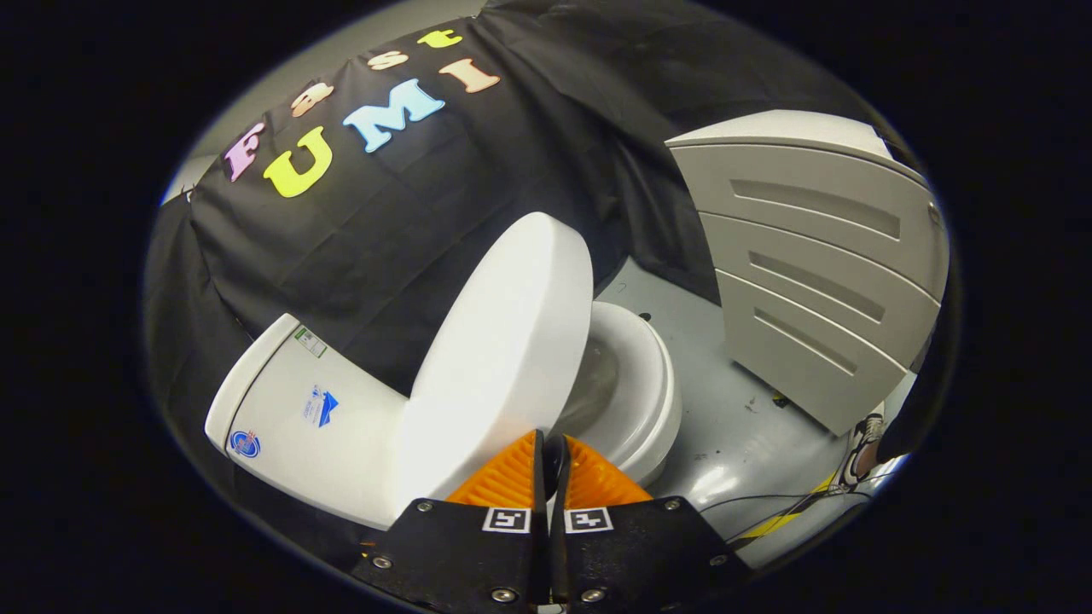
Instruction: Open the toilet lid.
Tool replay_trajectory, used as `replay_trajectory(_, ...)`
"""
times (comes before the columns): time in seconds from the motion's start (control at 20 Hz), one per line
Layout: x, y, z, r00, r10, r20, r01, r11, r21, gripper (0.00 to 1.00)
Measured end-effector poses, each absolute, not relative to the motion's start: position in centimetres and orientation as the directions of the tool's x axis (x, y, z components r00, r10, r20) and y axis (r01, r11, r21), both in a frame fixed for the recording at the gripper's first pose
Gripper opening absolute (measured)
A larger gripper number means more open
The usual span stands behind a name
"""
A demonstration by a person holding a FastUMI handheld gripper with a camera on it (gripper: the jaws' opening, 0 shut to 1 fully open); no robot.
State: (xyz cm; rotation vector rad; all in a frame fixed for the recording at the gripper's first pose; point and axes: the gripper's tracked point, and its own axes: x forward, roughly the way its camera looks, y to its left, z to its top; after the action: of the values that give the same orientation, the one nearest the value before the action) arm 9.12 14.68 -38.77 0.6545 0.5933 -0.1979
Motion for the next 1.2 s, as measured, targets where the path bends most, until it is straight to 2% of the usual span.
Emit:
replay_trajectory(0.4,9.4,16.3,-34.8,0.807,-0.058,-0.588,0.328,0.872,0.364,0.00)
replay_trajectory(0.6,9.6,17.6,-32.1,0.837,-0.075,-0.542,0.275,0.914,0.299,0.00)
replay_trajectory(1.2,9.9,20.9,-27.8,0.853,-0.135,-0.503,0.226,0.966,0.124,0.00)
